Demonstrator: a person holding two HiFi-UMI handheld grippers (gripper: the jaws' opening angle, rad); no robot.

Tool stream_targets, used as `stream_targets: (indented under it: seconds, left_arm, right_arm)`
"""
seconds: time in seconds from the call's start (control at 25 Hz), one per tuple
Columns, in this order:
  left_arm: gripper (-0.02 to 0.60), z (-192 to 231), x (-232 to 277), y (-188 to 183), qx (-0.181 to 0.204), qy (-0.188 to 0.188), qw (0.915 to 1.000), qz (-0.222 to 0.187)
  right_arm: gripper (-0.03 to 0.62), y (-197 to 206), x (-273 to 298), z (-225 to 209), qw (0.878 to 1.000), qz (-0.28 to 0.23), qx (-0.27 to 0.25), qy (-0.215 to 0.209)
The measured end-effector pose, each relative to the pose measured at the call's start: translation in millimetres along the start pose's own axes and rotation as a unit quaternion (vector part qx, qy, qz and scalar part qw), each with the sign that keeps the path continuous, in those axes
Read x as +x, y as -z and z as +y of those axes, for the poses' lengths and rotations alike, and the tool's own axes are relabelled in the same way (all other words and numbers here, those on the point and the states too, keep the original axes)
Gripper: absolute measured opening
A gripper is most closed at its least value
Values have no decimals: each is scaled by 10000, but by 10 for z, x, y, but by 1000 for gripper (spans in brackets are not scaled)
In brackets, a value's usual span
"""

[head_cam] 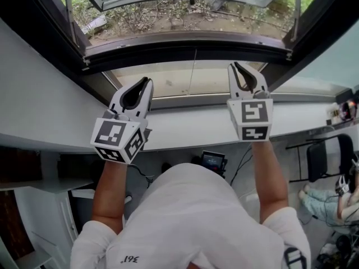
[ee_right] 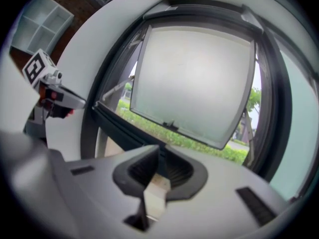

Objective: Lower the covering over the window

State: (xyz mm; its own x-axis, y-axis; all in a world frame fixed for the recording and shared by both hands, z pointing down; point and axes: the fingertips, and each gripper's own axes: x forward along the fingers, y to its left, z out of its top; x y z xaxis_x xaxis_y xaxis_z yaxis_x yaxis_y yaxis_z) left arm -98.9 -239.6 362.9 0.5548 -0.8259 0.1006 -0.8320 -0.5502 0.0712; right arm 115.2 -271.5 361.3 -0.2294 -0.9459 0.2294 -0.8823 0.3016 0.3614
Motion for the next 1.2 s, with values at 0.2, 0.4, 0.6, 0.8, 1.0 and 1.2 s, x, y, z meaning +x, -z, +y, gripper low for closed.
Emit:
stream_targets:
  seconds: [0.2,0.4,0.6,0.8,1.0,1.2]
  left_arm:
    - [46,-13,-130,107,-115,94,9999,55]
    - [44,-16,-276,137,-133,211,9997,57]
    - [44,-39,-438,172,-145,357,9992,64]
    - [44,-31,-582,274,-162,485,9986,143]
    - [44,-99,-713,383,-222,634,9975,233]
    - [44,-169,-833,488,-204,707,9967,341]
  right_arm:
    - [48,-8,-83,155,9992,-67,393,-46]
    - [48,-21,-164,314,9976,-100,680,-61]
    - [48,8,-238,494,9968,-32,797,-53]
    - [47,78,-318,644,9962,62,874,14]
    - [48,122,-418,776,9954,130,946,12]
    - [47,124,-516,889,9952,126,969,-36]
